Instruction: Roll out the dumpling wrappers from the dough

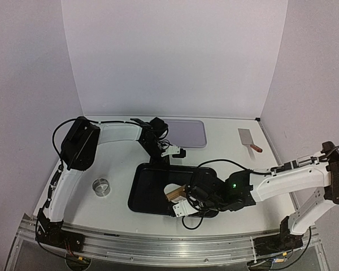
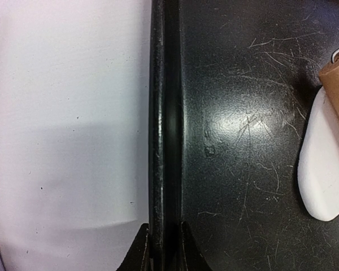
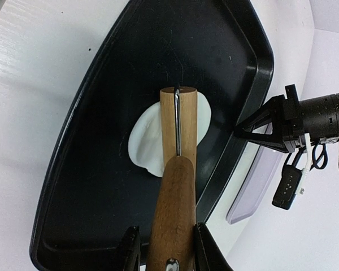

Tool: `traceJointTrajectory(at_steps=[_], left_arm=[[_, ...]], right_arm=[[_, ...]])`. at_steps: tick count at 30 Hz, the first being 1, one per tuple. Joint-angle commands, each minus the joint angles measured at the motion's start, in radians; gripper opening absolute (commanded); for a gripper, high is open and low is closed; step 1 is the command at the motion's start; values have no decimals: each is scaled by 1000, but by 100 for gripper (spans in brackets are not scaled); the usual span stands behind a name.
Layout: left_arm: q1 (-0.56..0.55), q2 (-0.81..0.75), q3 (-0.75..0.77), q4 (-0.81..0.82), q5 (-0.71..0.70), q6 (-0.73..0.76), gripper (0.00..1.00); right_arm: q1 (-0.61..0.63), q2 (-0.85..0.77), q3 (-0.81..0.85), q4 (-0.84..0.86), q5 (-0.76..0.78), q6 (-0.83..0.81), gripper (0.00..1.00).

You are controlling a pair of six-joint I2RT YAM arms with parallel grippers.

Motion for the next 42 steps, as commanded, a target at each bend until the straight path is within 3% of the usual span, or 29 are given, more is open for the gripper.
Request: traceJointTrajectory(at_steps=[1, 6, 17, 25, 29, 37, 42], left_arm=[[15, 53, -26, 12, -144, 15, 0], [17, 48, -31, 9, -150, 18, 0], [31, 56, -20, 17, -141, 14, 0], [36, 52, -24, 13, -137, 18, 0], [36, 50, -20, 13, -129, 20, 0], [37, 51, -20, 19, -126, 17, 0], [39, 49, -25, 21, -125, 9, 0]], right_arm=[[-48, 180, -2, -323, -222, -43, 0], [-78, 255, 60, -268, -225, -79, 0], [25, 77, -100, -419, -220, 79, 0], [-66, 226, 51, -314, -198, -18, 0], [-72, 253, 72, -306, -202, 10, 0], [41, 88, -83, -455, -208, 127, 0], [49, 72, -99, -475, -198, 96, 0]])
